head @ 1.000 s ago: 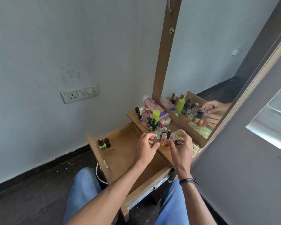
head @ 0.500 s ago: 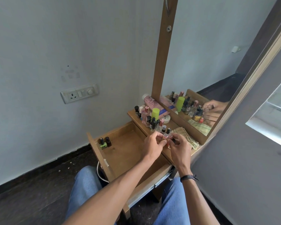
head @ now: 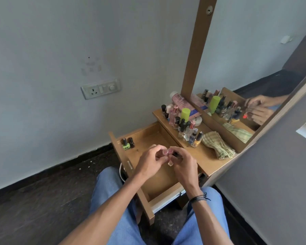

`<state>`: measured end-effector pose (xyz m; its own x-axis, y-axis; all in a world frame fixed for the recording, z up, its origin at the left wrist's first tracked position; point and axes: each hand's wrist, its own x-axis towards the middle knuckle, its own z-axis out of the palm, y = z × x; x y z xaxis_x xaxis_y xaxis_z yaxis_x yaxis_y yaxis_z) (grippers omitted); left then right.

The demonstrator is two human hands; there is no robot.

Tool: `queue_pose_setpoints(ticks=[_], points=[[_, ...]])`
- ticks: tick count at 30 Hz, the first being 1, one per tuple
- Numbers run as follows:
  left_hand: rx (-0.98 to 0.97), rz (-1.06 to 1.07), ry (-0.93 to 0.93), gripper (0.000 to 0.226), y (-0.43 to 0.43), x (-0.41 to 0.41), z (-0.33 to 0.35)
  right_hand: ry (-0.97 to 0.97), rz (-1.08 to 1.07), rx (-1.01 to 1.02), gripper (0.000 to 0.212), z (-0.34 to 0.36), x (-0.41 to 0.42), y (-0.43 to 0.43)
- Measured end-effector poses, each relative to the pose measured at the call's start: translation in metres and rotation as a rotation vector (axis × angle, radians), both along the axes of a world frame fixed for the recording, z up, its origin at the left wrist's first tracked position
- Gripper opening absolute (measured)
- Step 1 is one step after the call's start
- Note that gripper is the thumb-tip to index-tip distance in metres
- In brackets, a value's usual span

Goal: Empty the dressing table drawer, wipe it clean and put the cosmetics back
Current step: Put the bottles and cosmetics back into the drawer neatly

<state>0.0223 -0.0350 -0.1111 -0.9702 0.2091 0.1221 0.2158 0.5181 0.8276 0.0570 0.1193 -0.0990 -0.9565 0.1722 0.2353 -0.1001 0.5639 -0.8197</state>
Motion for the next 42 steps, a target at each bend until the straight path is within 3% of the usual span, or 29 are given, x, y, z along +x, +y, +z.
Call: queue_pose_setpoints(ticks=[6,19,32,42], points=[[-0.243,0.014,-0.065,0.016,-0.057,0.005,-0.012,-0.119,0.172,0.074,0.023,-0.028,-0.006,-0.050],[-0.623,-0.009,0.140,0.013,-0.067,0.002,-0.018,-0.193,0.186,0.117,0.028,-0.056,-0.010,-0.068],[-0.683,-0.021,0.101,0.005,-0.064,0.002,-0.017,-0.282,0.176,0.010,0.024,-0.071,-0.011,-0.065],[-0.706,-0.041,0.030,0.010,-0.062,0.002,-0.017,-0.340,0.265,0.070,0.020,-0.071,-0.012,-0.064]])
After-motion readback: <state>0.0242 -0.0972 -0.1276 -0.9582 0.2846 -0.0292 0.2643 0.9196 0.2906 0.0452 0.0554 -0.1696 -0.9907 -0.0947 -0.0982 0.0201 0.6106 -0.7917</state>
